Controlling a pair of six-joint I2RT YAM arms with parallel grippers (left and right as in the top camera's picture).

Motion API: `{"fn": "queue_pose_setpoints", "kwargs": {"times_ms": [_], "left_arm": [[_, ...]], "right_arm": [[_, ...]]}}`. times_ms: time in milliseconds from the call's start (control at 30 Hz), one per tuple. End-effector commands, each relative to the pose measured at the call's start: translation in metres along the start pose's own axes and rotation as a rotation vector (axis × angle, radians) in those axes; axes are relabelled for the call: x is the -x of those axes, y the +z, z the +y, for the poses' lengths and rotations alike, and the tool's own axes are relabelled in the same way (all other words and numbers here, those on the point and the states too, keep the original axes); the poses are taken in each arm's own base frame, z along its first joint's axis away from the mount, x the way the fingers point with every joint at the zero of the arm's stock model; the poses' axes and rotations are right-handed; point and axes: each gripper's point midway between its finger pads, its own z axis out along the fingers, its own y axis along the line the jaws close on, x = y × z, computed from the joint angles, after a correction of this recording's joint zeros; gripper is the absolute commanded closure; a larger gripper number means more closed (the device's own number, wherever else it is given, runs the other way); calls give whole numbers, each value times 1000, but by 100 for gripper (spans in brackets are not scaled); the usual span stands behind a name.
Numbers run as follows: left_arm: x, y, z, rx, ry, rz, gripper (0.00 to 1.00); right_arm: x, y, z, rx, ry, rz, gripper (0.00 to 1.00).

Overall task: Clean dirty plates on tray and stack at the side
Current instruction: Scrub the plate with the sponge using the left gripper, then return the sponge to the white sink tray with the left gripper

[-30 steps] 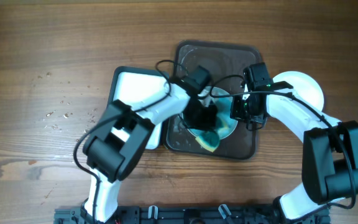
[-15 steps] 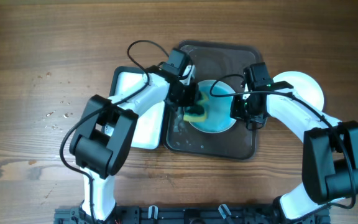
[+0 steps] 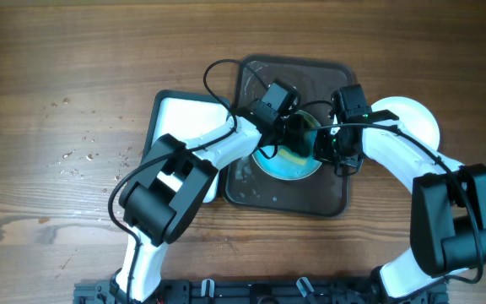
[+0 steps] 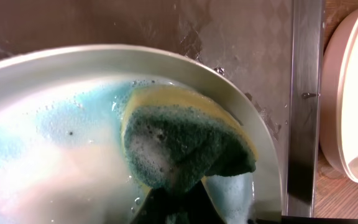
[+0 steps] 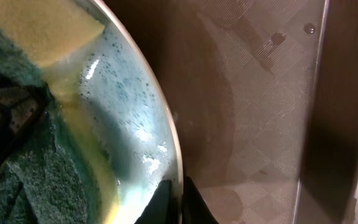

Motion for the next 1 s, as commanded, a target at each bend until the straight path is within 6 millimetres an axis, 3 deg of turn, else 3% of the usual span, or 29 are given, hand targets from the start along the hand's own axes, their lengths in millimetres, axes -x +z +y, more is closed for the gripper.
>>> {"fn": "queue_pose_setpoints", "kwargs": {"times_ms": [0,133,167,233,333,500,633,733,800,867,967], "left_arm": [[-45,20,15,25,-40,160,96],[-47,2,61,133,-53,224,96],[-45,-7,83,206,-75,229,96],[-38,-22,116,307,-79,226,96],[-21,-52,147,415,-111,182,96],[5,-85,137,381,-125,94,96],[-1,-112,75,118,-132,146,96],[0,-159,57,66,-139,121,96],[5,-202,68,117,-151,51,96],[9,-232,95,251,-182,-19,96],[5,-257,144,489,-222,-54,96]], "right_arm": [[-15,16,-24,-104,-10,50,96],[-15,16,-24,-104,-10,51,96],[-16,16,-24,-105,-10,53,96],[-16,16,-24,-105,-9,53,96],[-15,16,-24,-105,-10,51,96],[-15,16,-24,-104,-10,51,96],[-15,16,-24,-105,-17,52,96],[-15,13,-23,-102,-54,51,96],[-14,8,-22,-96,-99,39,96],[-12,2,-20,-90,-103,25,96],[-2,-18,-11,-63,-111,-40,96]]}}
